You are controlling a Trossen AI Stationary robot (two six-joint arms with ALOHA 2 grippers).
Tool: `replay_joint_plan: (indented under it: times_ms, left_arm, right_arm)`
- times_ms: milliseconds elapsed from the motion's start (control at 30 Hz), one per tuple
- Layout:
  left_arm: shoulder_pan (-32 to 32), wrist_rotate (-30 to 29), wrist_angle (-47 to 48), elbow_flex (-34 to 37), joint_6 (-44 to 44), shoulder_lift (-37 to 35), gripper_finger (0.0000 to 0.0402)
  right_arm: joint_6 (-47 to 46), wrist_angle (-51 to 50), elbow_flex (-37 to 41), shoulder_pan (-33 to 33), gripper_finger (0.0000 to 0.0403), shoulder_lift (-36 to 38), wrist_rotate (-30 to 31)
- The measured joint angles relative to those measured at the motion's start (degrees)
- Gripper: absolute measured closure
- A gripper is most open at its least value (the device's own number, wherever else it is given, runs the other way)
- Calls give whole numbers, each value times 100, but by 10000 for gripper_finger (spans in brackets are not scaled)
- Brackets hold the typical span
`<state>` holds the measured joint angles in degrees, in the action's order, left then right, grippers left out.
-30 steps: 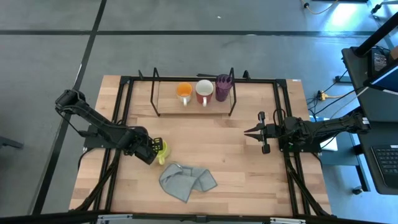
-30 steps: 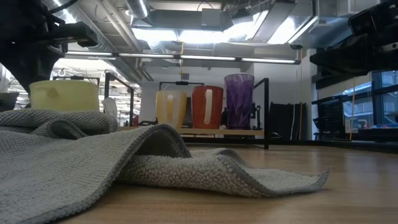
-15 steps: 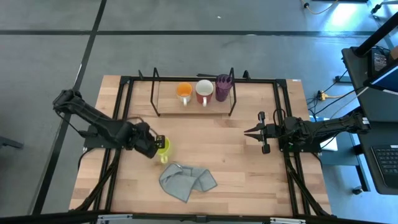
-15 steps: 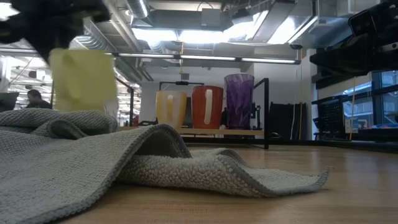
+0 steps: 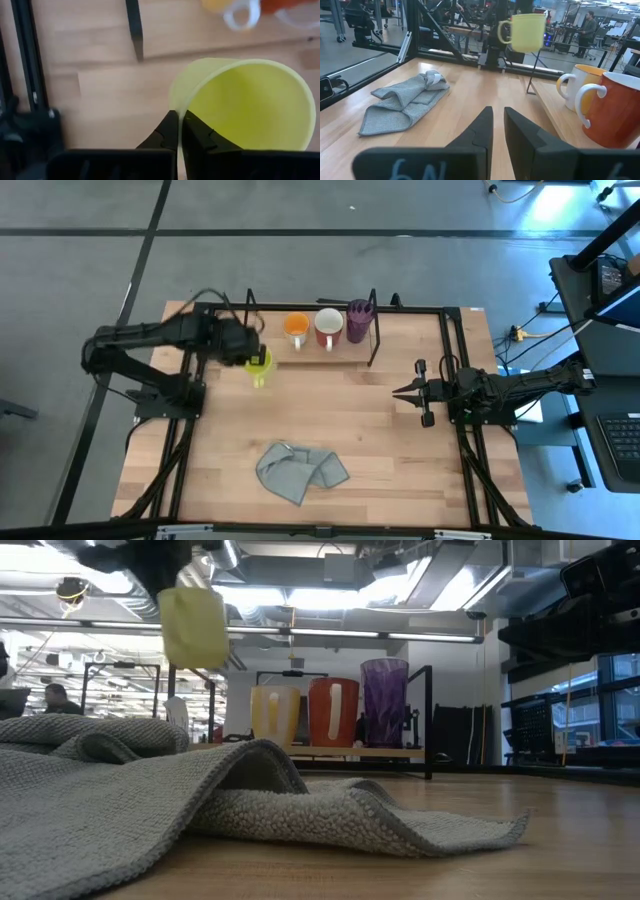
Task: Stack small to large cups/mugs on shelf
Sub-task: Put the yellow-green mug on the shelf
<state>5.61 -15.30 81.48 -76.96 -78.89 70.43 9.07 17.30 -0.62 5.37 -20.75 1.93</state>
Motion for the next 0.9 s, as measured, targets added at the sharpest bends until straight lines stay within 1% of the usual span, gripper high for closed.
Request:
replay_joint_plan:
  times_ms: [167, 267, 333, 433, 633, 767, 900]
  left_arm:
    - [1024, 286, -389, -60, 1089, 54, 401]
    - [1489, 419, -547, -65, 1565, 144, 401]
    - [1692, 526, -611, -65, 1779, 260, 401]
    - [1754, 659, -612, -65, 1958, 505, 401]
    - [1561, 760, -912, -60, 2105, 1128, 401]
    - [1604, 873, -1191, -60, 2220, 1483, 401]
    - [1706, 937, -1112, -59, 2254, 1691, 401]
  right_arm:
    - [0, 0, 0, -1, 353, 0, 1]
    - [-2, 0, 0, 1, 353, 1, 1]
    - [-1, 0, 0, 2, 353, 1, 1]
    - [-1, 0, 0, 1, 353, -1, 0]
    - [0, 0, 0, 0, 353, 2, 2]
    - [0, 0, 0, 1, 353, 2, 0]
    - [-1, 0, 0, 1, 353, 2, 0]
